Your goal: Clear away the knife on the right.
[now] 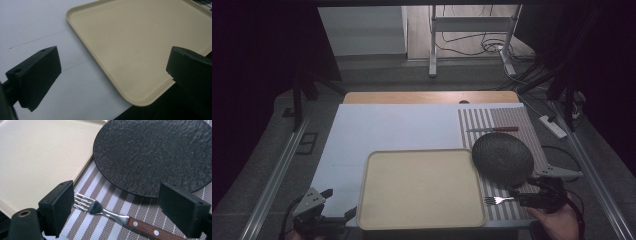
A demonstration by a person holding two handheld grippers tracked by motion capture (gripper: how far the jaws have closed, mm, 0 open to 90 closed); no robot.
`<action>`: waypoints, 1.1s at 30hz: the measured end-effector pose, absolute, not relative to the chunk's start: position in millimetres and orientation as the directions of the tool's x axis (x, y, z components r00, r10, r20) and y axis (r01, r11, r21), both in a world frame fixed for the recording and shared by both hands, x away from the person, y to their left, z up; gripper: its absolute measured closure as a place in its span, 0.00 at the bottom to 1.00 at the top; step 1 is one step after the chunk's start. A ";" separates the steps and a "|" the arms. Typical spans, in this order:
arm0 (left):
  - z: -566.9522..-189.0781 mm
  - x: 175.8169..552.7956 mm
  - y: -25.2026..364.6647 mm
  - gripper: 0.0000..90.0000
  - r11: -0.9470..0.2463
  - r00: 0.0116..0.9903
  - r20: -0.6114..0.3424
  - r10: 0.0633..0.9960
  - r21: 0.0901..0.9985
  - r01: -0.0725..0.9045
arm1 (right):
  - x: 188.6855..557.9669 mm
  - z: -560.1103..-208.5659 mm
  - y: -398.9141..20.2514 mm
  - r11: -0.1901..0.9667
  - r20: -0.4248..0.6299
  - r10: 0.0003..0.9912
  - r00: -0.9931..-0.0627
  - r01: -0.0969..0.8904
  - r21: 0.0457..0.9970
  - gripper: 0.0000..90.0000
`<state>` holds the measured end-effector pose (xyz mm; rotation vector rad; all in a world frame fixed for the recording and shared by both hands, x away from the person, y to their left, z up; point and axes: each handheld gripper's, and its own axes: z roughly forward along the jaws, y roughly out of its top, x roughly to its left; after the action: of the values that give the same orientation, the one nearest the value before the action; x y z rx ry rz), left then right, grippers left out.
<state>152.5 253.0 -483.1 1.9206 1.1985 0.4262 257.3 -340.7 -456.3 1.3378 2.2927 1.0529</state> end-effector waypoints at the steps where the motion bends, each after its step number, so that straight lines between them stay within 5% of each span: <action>1: -483.1 152.7 252.7 0.00 -0.218 0.491 -0.129 0.862 0.779 0.587 | 259.6 -455.5 -340.4 0.302 0.115 0.839 -0.532 0.632 0.713 0.13; 33: -483.4 154.0 250.6 0.00 -0.239 0.500 -0.118 0.858 0.769 0.592 | 316.3 -448.2 -327.4 0.363 0.061 0.831 -0.553 0.622 0.694 0.05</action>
<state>154.0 250.6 -483.4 1.9483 1.1935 0.4226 316.3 -327.4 -448.2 1.2842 2.3289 0.9866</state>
